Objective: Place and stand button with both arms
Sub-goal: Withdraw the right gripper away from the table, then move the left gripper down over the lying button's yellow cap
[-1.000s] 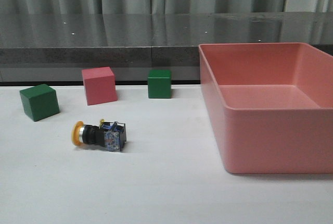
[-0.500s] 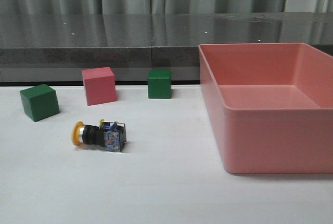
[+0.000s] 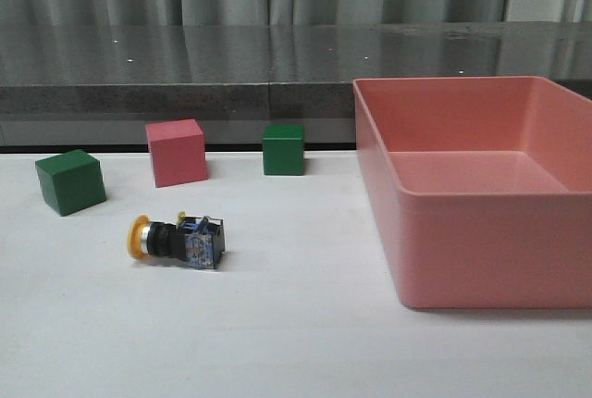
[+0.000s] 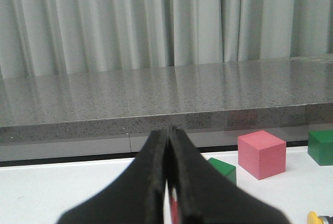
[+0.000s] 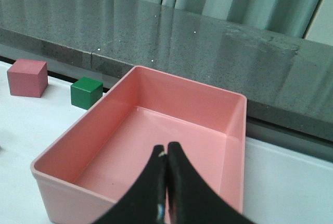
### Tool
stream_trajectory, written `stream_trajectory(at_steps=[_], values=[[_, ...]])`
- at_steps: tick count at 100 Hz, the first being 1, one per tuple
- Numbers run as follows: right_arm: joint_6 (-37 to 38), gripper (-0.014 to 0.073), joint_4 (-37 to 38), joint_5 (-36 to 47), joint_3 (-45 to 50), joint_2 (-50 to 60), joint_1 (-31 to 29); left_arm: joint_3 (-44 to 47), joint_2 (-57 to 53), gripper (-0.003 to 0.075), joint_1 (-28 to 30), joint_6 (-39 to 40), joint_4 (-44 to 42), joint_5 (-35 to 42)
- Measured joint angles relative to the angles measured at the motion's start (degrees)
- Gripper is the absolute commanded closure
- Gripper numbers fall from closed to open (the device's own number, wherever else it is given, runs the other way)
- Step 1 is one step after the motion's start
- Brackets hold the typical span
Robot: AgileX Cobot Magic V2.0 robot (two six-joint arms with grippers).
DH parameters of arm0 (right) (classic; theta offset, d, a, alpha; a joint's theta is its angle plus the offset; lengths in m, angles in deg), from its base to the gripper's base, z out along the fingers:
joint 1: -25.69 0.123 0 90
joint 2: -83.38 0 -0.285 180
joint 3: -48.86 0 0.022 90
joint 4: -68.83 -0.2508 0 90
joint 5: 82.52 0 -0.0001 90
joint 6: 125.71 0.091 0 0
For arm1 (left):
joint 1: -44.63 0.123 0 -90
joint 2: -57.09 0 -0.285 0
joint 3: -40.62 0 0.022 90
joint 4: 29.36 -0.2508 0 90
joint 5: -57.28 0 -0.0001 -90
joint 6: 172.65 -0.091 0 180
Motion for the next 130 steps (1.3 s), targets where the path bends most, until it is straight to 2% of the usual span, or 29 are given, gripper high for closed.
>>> stream_trajectory(at_steps=[44,52,64,75,94,108,130], values=[[0.0,0.0654,0.0,-0.44,0.75,0.0,0.0,0.0,0.0,0.074,0.0,0.0,8.11,10.03],[0.0,0.0654,0.0,-0.44,0.75,0.0,0.0,0.0,0.0,0.074,0.0,0.0,8.64,9.92],[0.0,0.0654,0.0,-0.44,0.75,0.0,0.0,-2.12,0.0,0.074,0.0,0.09,10.64,-0.46],[0.0,0.0654,0.0,-0.56,0.75,0.0,0.0,-8.93,3.61,0.074,0.0,0.09,10.99,-10.5],[0.0,0.0654,0.0,-0.56,0.75,0.0,0.0,-25.02,21.71,0.074,0.0,-0.84,11.64,-27.34],[0.0,0.0654,0.0,-0.56,0.75,0.0,0.0,-33.73,36.08,0.0739,-1.43,-10.66,14.74,-33.19],[0.0,0.0654,0.0,-0.56,0.75,0.0,0.0,-41.66,55.01,0.0722,-6.5,-35.18,24.54,-34.08]])
